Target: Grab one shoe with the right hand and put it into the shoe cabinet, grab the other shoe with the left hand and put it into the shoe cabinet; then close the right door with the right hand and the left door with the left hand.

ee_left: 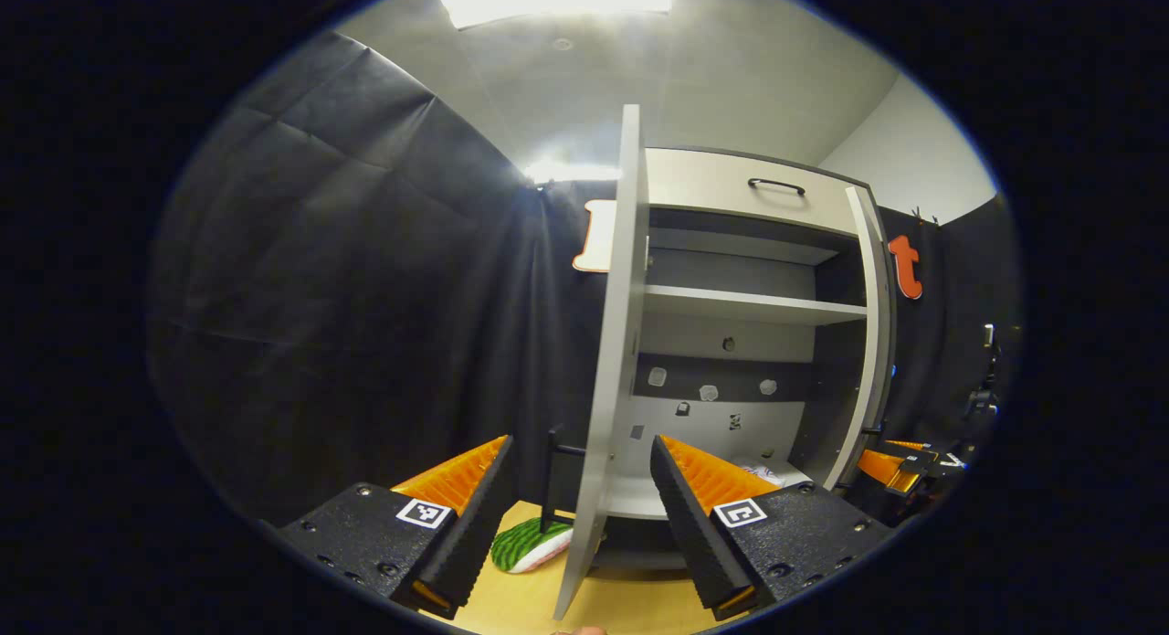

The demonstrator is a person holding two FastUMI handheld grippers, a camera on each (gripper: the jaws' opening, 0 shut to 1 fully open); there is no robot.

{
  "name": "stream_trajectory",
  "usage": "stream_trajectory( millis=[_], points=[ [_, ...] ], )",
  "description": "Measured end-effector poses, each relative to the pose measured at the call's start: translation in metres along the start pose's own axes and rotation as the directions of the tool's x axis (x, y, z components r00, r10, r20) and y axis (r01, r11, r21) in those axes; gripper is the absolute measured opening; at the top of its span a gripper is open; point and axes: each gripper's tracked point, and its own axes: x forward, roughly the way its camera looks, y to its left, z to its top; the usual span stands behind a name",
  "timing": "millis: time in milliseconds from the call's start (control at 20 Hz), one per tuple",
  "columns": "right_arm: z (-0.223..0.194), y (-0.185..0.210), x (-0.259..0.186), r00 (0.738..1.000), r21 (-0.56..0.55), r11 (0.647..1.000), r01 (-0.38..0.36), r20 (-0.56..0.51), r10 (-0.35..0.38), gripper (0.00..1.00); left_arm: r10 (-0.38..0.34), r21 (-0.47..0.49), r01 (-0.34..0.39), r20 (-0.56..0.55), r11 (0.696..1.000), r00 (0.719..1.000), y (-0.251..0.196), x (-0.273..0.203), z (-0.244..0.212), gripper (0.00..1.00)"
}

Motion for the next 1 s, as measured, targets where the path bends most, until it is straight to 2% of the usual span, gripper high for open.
stream_trajectory(
  millis=[50,100,200,350,500,550,600,700,750,1000],
  points=[
    [0.000,0.004,0.003,1.000,-0.001,1.000,0.000,0.006,0.000,0.63,0.025,0.004,-0.025,0.004,1.000,1.000,0.009,0.001,-0.002,0.89],
    [0.001,0.005,0.007,1.000,-0.002,1.000,0.005,0.012,-0.005,0.68,0.052,0.010,-0.052,0.006,0.999,0.999,0.018,0.001,-0.003,0.89],
    [0.003,0.005,0.014,1.000,0.007,1.000,0.008,0.018,-0.009,0.68,0.101,0.022,-0.101,0.001,0.995,0.995,0.036,0.002,-0.006,0.89],
    [0.002,0.006,0.019,1.000,0.017,1.000,0.000,0.019,-0.001,0.68,0.131,0.038,-0.130,-0.026,0.991,0.991,0.055,0.008,-0.018,0.89],
    [0.002,0.008,0.022,1.000,0.016,1.000,-0.001,0.025,0.000,0.68,0.120,0.049,-0.117,-0.063,0.992,0.991,0.059,0.020,-0.036,0.87],
    [0.002,0.009,0.024,1.000,0.020,1.000,-0.002,0.025,0.001,0.68,0.115,0.054,-0.111,-0.075,0.992,0.991,0.059,0.024,-0.041,0.89],
    [0.000,0.010,0.026,1.000,0.024,1.000,-0.004,0.024,0.003,0.63,0.106,0.060,-0.101,-0.082,0.993,0.991,0.058,0.026,-0.045,0.88],
    [0.000,0.013,0.031,1.000,0.022,1.000,-0.008,0.023,0.007,0.63,0.089,0.075,-0.083,-0.093,0.994,0.992,0.057,0.033,-0.052,0.88],
    [0.000,0.014,0.034,1.000,0.020,1.000,-0.009,0.024,0.008,0.68,0.083,0.085,-0.075,-0.100,0.994,0.992,0.057,0.035,-0.056,0.88],
    [-0.001,0.018,0.044,1.000,0.020,1.000,-0.004,0.031,0.003,0.68,0.055,0.108,-0.042,-0.124,0.993,0.991,0.057,0.041,-0.066,0.88]
  ],
)
